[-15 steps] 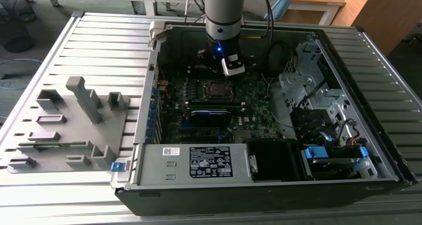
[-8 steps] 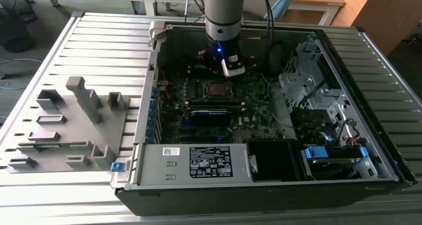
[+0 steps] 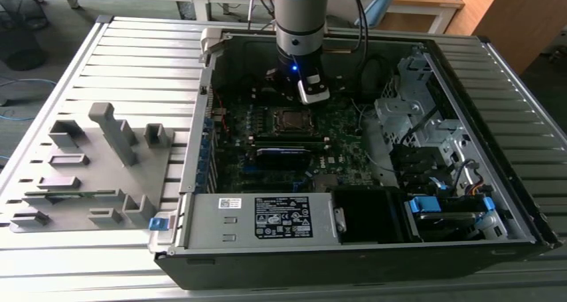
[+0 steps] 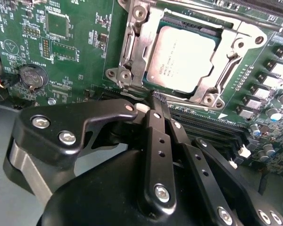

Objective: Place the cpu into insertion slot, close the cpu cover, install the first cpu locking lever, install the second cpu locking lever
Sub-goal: 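Install the first cpu locking lever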

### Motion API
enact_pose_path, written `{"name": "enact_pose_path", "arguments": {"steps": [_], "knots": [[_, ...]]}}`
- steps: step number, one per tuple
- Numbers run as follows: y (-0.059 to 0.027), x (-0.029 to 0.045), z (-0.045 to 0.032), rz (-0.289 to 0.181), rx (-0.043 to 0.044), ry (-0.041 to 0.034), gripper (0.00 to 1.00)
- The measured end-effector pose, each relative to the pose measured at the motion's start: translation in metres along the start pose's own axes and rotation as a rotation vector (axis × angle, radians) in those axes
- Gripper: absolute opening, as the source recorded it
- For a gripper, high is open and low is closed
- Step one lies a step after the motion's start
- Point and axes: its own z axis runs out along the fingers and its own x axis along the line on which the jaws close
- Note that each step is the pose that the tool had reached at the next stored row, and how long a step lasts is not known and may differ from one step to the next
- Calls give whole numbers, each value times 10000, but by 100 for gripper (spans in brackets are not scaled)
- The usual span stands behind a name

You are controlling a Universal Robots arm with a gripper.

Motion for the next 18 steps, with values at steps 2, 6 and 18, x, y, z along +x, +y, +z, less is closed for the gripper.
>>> {"name": "enact_pose_path", "arguments": {"steps": [2, 6, 18], "knots": [[-1, 0, 1, 0, 7, -19, 10], [-1, 1, 2, 6, 5, -23, 10], [58, 18, -21, 118, 13, -43, 10]]}}
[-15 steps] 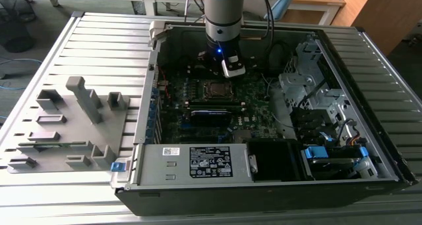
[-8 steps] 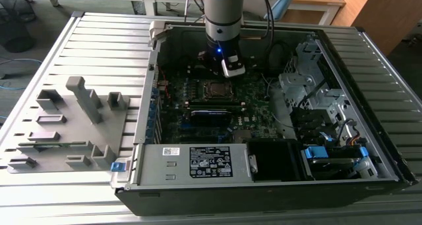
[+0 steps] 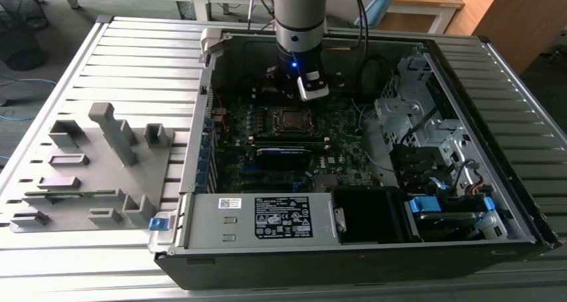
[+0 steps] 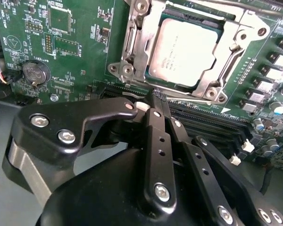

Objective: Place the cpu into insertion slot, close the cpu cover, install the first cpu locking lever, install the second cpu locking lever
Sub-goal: 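Install the first cpu locking lever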

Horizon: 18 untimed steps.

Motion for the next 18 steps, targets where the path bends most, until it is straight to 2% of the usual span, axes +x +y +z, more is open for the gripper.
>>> {"name": "enact_pose_path", "arguments": {"steps": [15, 18], "knots": [[40, 18, -9, 78, 5, -18, 10], [40, 19, -4, 75, 10, -93, 10]]}}
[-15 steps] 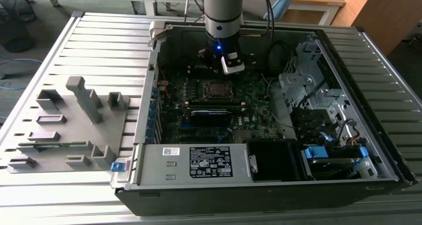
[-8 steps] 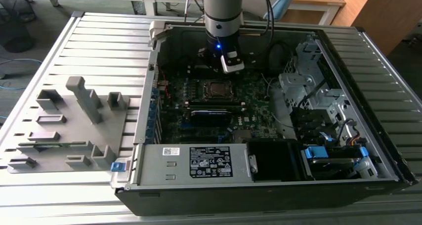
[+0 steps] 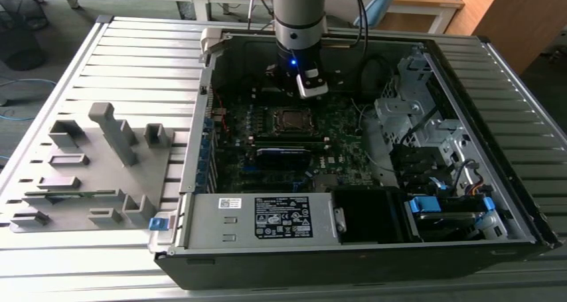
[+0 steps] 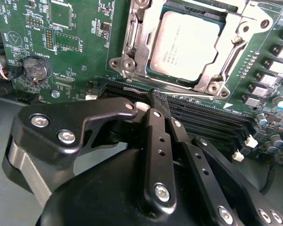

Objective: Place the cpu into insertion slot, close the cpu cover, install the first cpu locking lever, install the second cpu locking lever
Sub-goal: 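Install the first cpu locking lever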

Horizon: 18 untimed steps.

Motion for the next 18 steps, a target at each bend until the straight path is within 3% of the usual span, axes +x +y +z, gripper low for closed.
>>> {"name": "enact_pose_path", "arguments": {"steps": [9, 18], "knots": [[-35, -10, 7, -38, 4, -203, 10], [-60, 36, 0, -45, -13, -262, 10]]}}
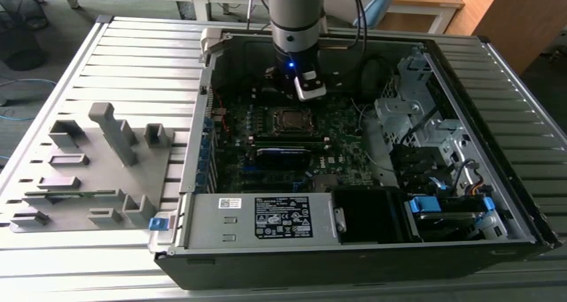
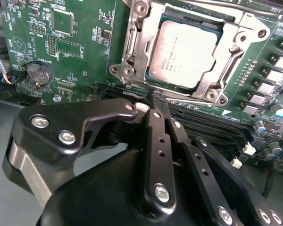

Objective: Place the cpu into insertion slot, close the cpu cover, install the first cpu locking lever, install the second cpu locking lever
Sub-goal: 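Install the first cpu locking lever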

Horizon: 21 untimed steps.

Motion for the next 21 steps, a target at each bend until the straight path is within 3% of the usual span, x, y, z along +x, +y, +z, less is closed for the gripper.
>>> {"name": "enact_pose_path", "arguments": {"steps": [21], "knots": [[61, 37, 7, 15, -3, -19, 10]]}}
